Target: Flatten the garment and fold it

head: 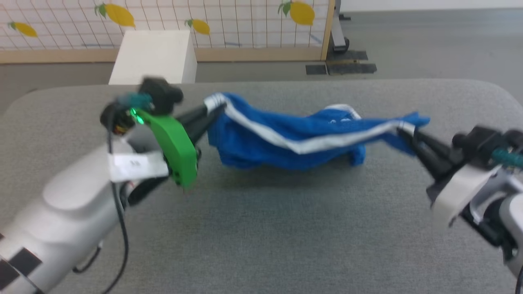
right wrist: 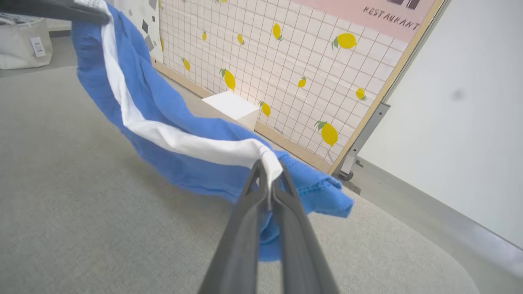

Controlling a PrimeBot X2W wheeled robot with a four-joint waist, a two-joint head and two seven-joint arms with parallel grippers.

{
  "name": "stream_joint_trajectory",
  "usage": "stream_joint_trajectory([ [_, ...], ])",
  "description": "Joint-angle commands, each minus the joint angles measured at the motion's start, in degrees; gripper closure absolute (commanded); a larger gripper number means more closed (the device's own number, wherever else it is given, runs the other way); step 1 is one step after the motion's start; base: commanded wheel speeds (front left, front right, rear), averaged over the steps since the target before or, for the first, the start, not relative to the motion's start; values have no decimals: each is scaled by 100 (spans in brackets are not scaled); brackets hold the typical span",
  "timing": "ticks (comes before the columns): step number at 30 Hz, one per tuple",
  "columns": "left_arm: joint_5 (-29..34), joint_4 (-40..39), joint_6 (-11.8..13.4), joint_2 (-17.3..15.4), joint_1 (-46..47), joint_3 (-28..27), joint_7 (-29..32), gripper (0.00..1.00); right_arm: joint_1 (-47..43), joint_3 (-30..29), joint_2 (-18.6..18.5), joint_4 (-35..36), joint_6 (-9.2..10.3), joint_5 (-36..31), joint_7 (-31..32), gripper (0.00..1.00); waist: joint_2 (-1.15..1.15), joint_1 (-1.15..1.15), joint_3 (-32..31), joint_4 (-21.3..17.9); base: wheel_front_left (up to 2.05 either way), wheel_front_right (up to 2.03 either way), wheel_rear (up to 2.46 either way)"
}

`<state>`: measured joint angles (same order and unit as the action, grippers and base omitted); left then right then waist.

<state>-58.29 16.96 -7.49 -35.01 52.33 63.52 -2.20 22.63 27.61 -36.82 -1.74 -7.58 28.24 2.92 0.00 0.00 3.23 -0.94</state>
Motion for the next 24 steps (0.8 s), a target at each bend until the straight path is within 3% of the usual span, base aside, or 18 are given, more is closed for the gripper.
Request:
stream_joint_trajectory([
  [1,-68,-16,0,-68,192,-129,-93,100,210,-134,111,28,9,-7,-97,100,0,0,-101,52,0,0,0],
  [6,-65,95,51,-90,701,-517,-346,100,921,-475,384,-174,9,22,-268,100,0,0,-40,75,0,0,0],
  [13,329,524,75,275,1650,-639,-453,100,2200,-554,693,-693,9,179,-351,100,0,0,421,234,0,0,0],
  [24,658,1808,142,744,3317,-1184,-978,100,4676,-725,1021,-2154,9,41,-349,100,0,0,1867,379,0,0,0],
])
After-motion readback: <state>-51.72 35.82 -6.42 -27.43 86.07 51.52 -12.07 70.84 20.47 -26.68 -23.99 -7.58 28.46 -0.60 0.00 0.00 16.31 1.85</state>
